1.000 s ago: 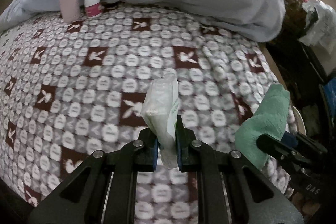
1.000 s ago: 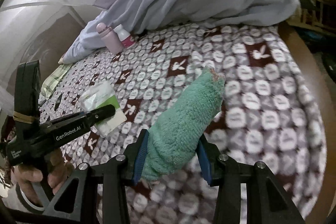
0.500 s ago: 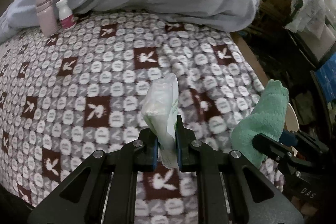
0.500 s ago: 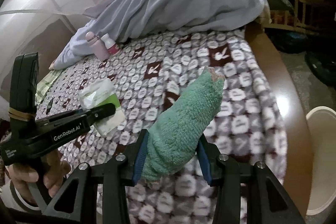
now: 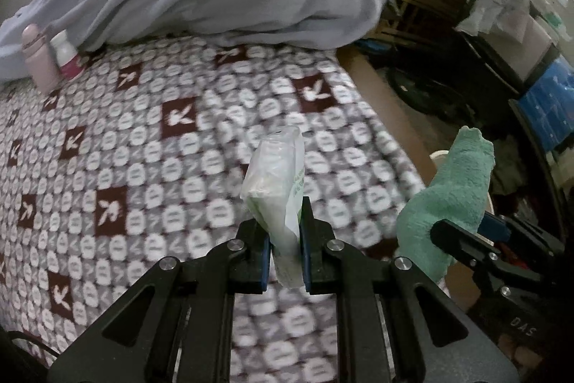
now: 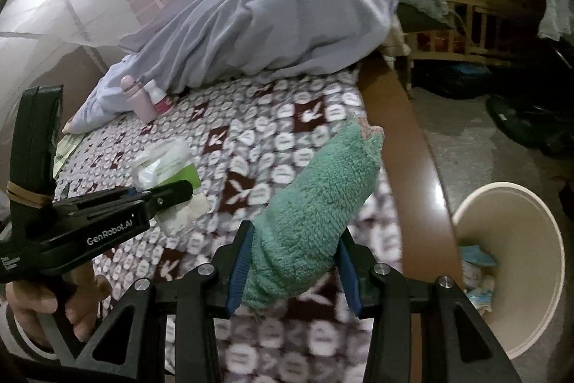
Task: Collect trash
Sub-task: 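Carry the tissue pack and green towel over the cream bucket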
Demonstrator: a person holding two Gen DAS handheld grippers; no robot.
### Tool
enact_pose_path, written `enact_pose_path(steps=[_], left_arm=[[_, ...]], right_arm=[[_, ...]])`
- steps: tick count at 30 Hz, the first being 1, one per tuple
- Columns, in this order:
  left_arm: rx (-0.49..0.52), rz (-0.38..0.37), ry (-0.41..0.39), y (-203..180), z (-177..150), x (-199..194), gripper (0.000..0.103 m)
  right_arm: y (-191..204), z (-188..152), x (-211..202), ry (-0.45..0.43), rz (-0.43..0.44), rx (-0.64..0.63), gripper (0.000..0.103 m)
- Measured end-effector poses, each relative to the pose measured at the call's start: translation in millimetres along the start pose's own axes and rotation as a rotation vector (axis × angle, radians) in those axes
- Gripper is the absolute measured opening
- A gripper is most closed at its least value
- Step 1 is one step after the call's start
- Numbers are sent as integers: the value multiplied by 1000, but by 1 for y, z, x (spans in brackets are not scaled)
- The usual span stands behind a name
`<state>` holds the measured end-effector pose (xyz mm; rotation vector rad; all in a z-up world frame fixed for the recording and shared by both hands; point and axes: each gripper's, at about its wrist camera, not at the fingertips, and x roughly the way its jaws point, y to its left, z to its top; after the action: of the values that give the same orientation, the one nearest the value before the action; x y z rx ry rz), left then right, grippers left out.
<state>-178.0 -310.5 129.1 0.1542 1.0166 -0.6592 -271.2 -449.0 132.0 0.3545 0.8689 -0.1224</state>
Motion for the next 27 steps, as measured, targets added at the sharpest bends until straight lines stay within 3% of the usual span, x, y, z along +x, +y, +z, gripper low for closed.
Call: enact_pose_path(steps=[27], left_arm=[[187, -99, 30, -121, 8, 23, 11]], right_arm=[[-103, -25, -52, -40, -159, 148, 43]])
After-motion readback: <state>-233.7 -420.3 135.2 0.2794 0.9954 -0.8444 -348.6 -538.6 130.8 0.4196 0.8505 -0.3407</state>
